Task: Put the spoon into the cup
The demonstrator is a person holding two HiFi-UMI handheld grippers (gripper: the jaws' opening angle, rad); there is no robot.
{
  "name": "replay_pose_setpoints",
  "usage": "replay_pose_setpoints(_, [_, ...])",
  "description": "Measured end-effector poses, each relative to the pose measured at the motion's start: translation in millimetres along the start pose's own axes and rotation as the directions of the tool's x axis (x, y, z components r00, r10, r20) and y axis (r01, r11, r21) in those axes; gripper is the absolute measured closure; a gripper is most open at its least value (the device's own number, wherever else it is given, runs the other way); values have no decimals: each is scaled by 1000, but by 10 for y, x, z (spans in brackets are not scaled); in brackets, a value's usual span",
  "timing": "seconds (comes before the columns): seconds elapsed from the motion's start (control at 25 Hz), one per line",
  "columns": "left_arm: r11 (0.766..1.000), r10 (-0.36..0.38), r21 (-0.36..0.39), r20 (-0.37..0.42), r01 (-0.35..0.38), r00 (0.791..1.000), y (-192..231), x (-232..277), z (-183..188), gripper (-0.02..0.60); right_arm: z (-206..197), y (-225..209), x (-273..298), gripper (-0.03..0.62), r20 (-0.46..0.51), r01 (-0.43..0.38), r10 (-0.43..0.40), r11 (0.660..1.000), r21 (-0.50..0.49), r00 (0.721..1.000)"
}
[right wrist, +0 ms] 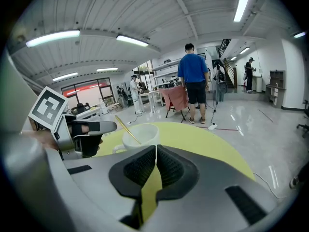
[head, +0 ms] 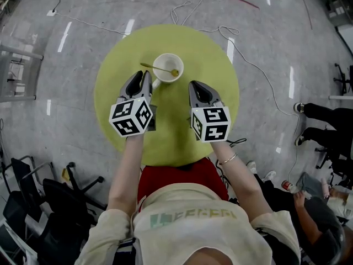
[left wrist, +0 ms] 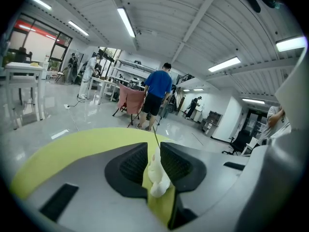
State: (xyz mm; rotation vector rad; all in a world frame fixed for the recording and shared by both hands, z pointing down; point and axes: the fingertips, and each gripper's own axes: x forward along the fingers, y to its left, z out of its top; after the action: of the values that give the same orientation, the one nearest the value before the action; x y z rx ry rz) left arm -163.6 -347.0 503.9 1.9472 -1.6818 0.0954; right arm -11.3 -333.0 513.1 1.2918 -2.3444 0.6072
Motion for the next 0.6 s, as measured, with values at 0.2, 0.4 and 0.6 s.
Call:
replay_pose_setpoints(0.2, [1000, 6, 20, -10, -6, 1000, 7, -96, -64, 494, -56, 19, -43, 557, -5, 13, -13, 1000, 7, 1000])
replay_pose_setpoints(0.4, [1000, 1, 29, -18, 0, 1000, -9, -214, -135, 495, -123, 85, -114, 557, -3, 14, -14, 1000, 8, 1000])
replay_pose_setpoints(0.6, [999, 3, 39, -23, -2, 1000, -5, -343, -169, 512, -136, 157, -189, 557, 3, 16, -16, 1000, 8, 1000])
